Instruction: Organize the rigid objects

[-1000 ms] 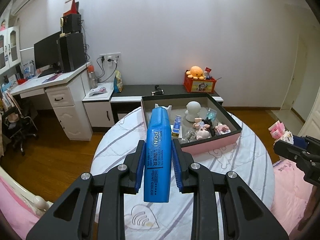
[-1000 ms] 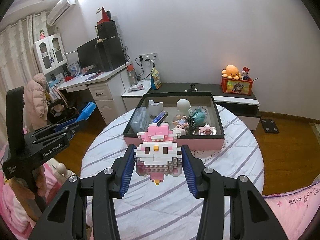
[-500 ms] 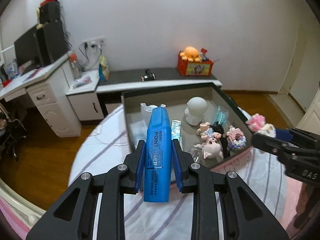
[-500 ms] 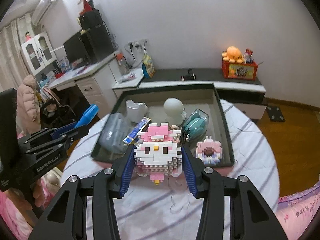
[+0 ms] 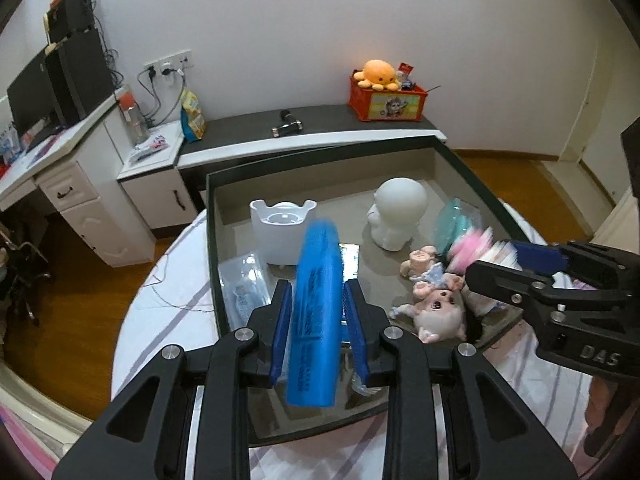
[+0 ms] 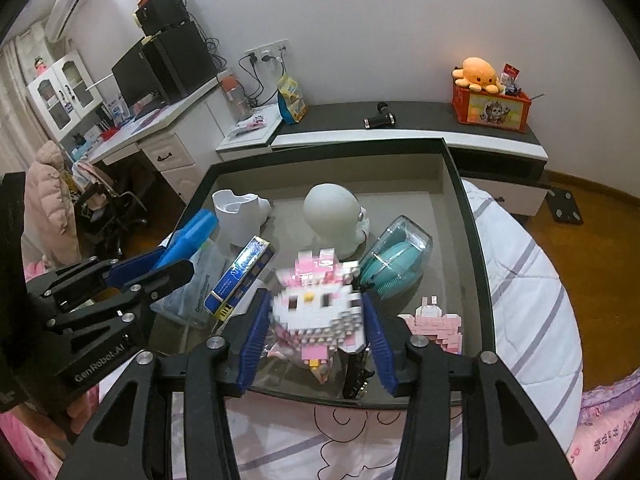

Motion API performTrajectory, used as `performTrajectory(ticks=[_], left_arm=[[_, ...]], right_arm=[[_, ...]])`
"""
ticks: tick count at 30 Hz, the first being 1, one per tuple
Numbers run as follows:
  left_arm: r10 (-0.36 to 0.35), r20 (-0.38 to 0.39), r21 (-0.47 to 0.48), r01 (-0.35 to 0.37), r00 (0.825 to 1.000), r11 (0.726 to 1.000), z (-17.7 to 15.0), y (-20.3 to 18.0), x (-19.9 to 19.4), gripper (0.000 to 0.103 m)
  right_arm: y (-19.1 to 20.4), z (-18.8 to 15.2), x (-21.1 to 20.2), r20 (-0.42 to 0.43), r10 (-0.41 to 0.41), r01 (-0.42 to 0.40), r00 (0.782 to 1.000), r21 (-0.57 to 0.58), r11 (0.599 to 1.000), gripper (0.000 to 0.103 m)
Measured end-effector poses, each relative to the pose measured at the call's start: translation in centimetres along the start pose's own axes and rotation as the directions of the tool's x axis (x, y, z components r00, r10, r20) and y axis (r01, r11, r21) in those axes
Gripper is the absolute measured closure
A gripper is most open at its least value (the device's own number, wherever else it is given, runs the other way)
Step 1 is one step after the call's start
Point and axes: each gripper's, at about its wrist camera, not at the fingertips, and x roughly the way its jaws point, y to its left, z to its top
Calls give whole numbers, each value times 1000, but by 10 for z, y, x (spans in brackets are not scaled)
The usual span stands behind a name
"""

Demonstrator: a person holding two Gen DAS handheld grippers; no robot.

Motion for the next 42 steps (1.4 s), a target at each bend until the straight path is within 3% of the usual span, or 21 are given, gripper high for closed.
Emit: performTrajectory(ticks=[3, 11, 15, 18, 21, 27, 38, 41, 42], left_arm=[[10, -11, -7, -10, 1000, 1000, -2, 2, 2, 73], [21, 19, -12, -21, 1000, 1000, -12, -1, -12, 55], [28, 96, -3, -28, 995, 1000, -18, -8, -39, 39], [31, 156, 5, -33, 987, 999, -25, -14, -63, 36], [43, 219, 3, -45, 975, 999, -33, -17, -89, 26], [80, 364, 3, -87, 928, 996, -58, -26, -148, 16], [179, 571, -79, -163, 801, 983, -120, -30, -267, 0], [199, 594, -93, -179, 780, 979, -136, -34, -291, 0], [206, 601, -98, -185, 772, 978, -142, -35, -298, 0]], right_arm=[[2, 0, -2, 18, -27, 27, 999, -5, 1000, 23], [5, -8, -25, 62, -45, 45, 997, 2, 999, 23], [9, -16, -51, 124, -57, 57, 991, 8, 998, 23], [16, -25, -76, 186, -64, 63, 981, 12, 998, 23], [26, -36, -100, 235, -102, 102, 967, 9, 995, 23], [52, -63, -149, 349, -146, 158, 925, -6, 987, 22], [105, -129, -241, 541, -169, 222, 824, -33, 975, 16], [119, -146, -265, 592, -169, 239, 788, -42, 970, 0], [124, -153, -273, 614, -168, 246, 771, -45, 968, 0]])
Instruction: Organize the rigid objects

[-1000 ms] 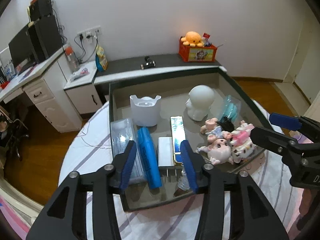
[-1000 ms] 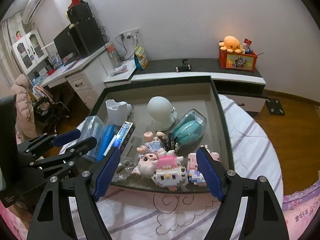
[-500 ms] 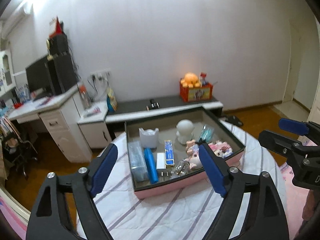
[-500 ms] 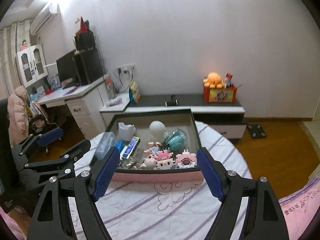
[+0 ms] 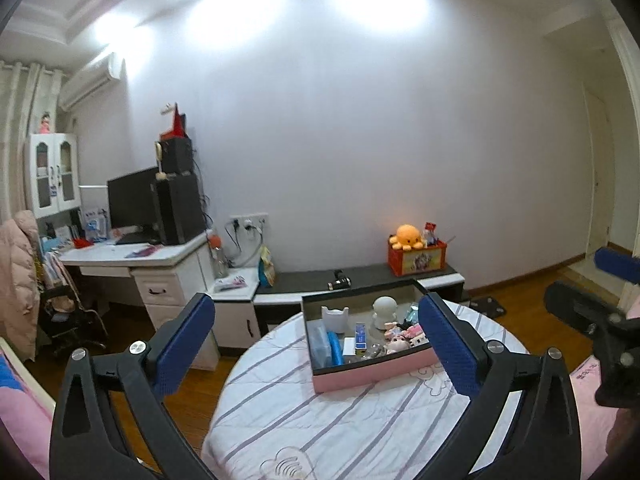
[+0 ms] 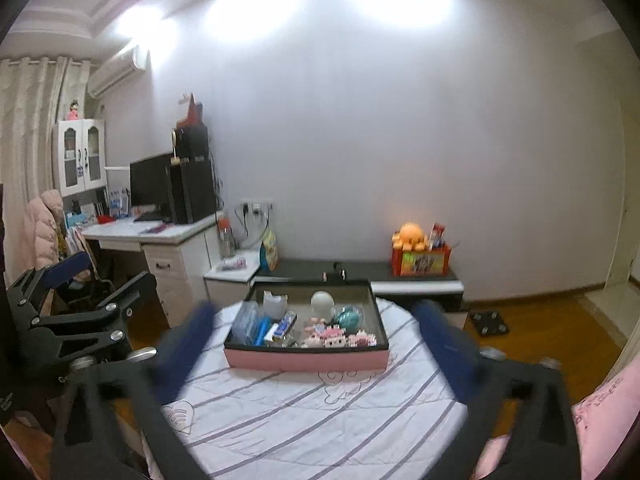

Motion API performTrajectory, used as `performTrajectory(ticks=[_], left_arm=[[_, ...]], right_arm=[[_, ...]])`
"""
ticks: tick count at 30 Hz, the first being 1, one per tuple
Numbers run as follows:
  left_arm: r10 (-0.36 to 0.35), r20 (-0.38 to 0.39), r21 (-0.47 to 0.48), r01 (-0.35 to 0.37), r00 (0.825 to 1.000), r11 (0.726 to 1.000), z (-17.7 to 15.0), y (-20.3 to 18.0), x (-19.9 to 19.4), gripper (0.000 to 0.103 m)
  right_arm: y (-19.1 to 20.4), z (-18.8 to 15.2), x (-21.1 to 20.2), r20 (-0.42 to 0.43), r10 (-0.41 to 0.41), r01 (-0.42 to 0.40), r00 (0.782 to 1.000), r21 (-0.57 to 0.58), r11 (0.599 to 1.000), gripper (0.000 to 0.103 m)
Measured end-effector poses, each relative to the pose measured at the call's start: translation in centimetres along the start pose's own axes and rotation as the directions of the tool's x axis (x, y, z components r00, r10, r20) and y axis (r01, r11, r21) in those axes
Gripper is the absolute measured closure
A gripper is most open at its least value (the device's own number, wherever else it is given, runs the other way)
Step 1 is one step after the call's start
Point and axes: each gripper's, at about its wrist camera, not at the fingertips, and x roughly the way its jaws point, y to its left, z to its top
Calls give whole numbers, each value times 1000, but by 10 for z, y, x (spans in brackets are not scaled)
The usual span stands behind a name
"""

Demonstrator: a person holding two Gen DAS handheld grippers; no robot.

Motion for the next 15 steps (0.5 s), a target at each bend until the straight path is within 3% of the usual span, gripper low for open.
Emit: performTrajectory(ticks=[7, 15], left_arm=[[36, 17, -27, -35, 999, 999, -4, 5, -41, 0], [51, 11, -57, -51, 999, 997, -11, 12, -59, 0]], right_arm=[[12, -1, -50, 83, -29, 31, 996, -25, 999, 0], [13, -8, -62, 91, -26, 28, 996, -14, 1000, 0]])
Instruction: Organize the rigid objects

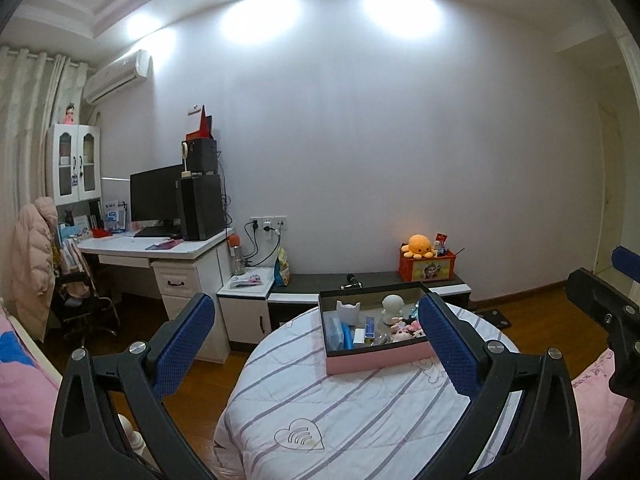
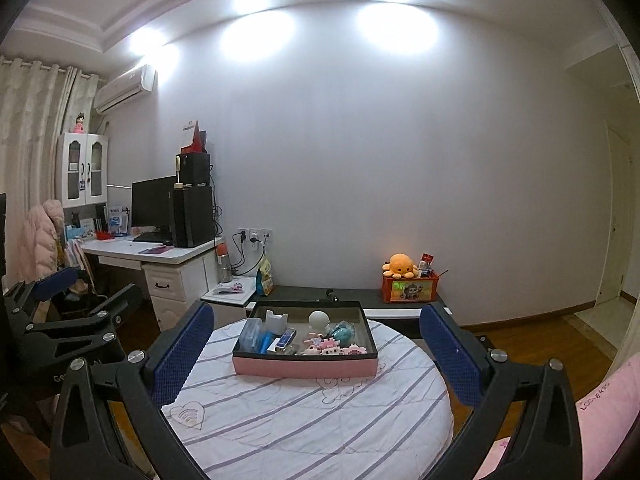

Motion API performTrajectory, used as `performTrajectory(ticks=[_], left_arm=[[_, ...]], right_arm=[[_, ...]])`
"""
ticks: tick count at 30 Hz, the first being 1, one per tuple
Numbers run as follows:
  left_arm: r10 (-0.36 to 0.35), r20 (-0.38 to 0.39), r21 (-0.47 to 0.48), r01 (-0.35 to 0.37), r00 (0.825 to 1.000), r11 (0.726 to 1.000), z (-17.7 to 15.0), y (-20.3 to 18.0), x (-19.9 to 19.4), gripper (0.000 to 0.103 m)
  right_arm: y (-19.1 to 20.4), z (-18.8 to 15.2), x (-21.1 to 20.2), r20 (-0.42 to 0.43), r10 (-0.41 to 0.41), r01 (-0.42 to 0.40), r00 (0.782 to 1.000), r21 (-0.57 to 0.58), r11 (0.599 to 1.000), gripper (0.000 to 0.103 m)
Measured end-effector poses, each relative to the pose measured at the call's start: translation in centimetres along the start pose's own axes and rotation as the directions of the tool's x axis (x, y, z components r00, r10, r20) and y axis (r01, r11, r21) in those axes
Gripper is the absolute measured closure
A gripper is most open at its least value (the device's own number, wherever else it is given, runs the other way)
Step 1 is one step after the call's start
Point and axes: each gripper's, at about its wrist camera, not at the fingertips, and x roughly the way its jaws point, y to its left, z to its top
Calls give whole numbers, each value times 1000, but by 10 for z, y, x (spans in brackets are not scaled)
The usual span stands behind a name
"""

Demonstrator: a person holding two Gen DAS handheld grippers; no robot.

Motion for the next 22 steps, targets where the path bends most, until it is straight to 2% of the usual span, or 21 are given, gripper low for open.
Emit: performTrajectory(ticks=[22], left_arm=[[-8, 30, -2, 8, 1000, 1000, 2, 1, -9, 0]], right_arm=[[8, 1, -3, 4, -5, 5, 1000, -37, 999, 0]])
